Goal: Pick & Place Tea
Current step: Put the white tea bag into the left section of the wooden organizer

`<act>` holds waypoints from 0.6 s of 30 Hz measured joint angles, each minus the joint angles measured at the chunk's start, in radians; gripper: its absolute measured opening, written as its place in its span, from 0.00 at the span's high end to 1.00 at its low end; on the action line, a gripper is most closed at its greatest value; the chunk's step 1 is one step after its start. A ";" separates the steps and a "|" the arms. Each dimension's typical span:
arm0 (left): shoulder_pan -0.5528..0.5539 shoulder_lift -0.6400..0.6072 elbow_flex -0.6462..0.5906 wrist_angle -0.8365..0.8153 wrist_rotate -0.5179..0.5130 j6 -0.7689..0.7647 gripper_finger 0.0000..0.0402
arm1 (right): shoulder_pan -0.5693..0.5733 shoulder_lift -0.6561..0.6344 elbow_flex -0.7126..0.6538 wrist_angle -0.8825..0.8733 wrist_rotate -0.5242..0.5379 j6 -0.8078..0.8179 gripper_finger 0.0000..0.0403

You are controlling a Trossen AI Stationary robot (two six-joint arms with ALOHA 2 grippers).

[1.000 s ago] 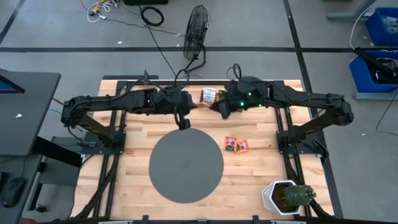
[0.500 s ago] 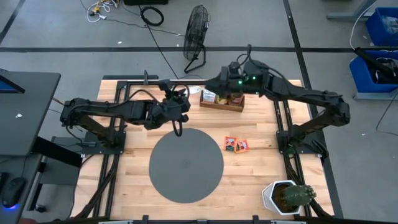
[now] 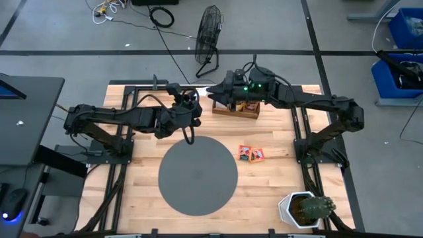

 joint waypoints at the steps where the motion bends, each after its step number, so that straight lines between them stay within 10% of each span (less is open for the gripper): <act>1: 0.000 0.000 0.000 0.000 0.001 -0.003 0.97 | -0.002 0.000 0.000 0.007 0.000 0.004 0.55; 18: 0.000 0.001 0.000 0.017 0.043 -0.027 0.97 | -0.010 0.008 -0.001 0.018 0.044 -0.049 0.83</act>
